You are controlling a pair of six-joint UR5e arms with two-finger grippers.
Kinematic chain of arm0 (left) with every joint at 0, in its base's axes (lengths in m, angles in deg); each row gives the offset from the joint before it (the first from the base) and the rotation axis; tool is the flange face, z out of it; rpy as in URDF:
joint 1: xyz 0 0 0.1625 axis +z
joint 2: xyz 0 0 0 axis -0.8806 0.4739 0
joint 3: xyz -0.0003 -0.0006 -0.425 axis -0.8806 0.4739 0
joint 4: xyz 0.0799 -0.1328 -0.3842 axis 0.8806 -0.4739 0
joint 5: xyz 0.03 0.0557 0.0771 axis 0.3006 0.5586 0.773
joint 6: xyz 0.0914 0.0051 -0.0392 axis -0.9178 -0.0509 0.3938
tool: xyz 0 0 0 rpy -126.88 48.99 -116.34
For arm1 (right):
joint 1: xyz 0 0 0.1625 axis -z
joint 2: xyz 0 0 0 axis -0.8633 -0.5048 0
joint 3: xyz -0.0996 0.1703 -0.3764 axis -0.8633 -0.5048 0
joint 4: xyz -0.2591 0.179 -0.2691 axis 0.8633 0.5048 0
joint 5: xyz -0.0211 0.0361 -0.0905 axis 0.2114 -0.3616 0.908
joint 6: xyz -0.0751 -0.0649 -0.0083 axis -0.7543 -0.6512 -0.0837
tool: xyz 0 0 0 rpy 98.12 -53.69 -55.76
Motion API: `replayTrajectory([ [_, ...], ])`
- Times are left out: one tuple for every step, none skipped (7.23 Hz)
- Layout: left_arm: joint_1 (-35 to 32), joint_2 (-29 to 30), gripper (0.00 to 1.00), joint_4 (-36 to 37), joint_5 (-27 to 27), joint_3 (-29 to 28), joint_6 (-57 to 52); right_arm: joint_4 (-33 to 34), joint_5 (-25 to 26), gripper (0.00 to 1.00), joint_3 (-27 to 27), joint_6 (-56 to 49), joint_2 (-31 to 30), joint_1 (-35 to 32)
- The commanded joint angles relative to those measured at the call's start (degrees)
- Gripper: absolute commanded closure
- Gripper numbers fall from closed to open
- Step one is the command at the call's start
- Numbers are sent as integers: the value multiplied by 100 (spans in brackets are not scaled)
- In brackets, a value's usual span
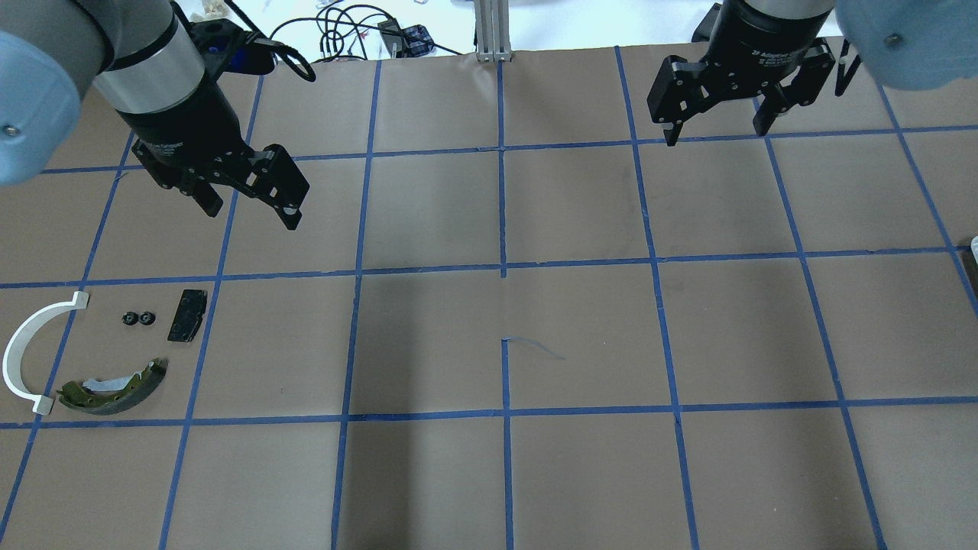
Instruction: Place bearing gear from tray to pile
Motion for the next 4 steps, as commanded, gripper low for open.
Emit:
replayTrajectory([
  [20,-7,0,4,-4,5,41,-20,-5,0,2,12,-27,38],
  [20,-16,0,4,-13,-3,50,-11,-5,0,11,12,-27,47],
  [20,19,0,13,4,5,-2,-11,-5,0,11,12,-27,47],
  [20,-16,0,13,4,5,24,-20,-5,0,11,4,-27,47],
])
